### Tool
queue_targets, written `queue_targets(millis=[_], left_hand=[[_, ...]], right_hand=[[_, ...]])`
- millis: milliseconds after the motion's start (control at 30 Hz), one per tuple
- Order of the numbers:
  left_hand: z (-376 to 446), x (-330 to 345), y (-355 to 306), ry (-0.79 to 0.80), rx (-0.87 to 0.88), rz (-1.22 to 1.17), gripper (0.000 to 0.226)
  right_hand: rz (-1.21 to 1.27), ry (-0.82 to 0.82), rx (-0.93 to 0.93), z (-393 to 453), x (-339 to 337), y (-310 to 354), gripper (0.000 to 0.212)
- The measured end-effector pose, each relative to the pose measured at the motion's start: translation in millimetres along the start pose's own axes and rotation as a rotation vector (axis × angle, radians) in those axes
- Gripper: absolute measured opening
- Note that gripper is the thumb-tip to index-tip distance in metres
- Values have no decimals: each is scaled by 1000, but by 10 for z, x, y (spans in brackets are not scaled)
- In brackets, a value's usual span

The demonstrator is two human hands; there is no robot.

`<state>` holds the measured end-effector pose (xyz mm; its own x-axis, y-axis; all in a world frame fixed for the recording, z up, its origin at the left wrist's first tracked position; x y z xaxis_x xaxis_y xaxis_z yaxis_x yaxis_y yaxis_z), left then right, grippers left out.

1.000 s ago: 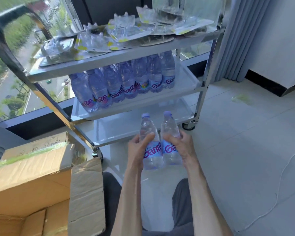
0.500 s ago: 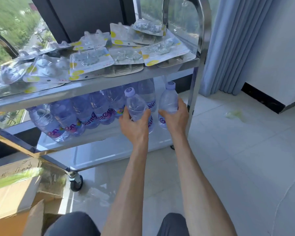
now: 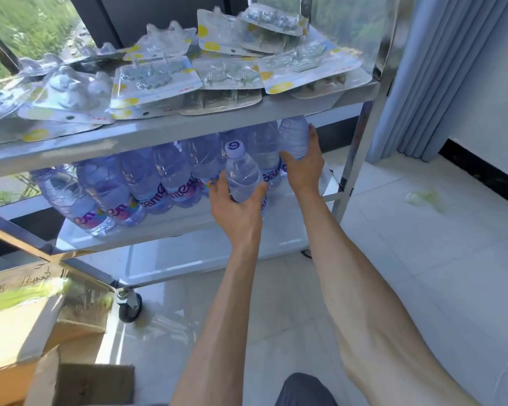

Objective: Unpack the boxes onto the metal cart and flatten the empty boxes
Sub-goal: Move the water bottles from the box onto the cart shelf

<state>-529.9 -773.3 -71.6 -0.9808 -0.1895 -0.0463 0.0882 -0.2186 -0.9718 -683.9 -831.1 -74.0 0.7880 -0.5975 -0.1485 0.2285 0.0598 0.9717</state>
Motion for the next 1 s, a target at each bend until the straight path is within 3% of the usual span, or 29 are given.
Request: queue_targets(millis=[67,167,200,300,400,567,600,733,800,1000], left_hand=[[-6,18,-7,21,21,20,70],[5,35,-21,57,12,47,73],[14,40,-23,77,1,43,73],[19,47,-32,153,-13,3,61],[-31,81,-82,264,35,4,54],[72,125,-123,430,-29,-67,67],[97,114,-134,382,-67,-54,65],[147,-8,118,75,-72,216,16],[141,-49,308,116,-108,384,27],[107,-23,431,115,-167,607,105]], right_hand=[[-27,-13,9,-135,-22,14,75],[7,-136,-20,-593,-99,-52,52],[33,-90,-19,-746,-128,-81,49],[59,250,-28,-1077,-160,-193,50],[44,319,-53,-1152,-195,-143,57],[-17,133,-36,-1020,-175,-73,55],[-30,58,-10,-1008,-142,-81,56],[-95,-230,72,-934,-5,-91,55],[-148,-280,74,-823,33,-88,56],[-242,-321,79,-579,144,-184,62]])
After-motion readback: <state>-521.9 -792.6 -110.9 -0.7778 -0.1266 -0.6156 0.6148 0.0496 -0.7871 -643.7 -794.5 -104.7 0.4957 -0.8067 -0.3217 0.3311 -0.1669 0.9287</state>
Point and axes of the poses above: each hand's wrist, its own z-axis towards the middle knuckle, its own x-axis out of the palm, y = z × x, the point moved 1 cm from there along z, towards the middle knuckle, and after that the axes turned 7 degrees about y, right-handed, at the moved point
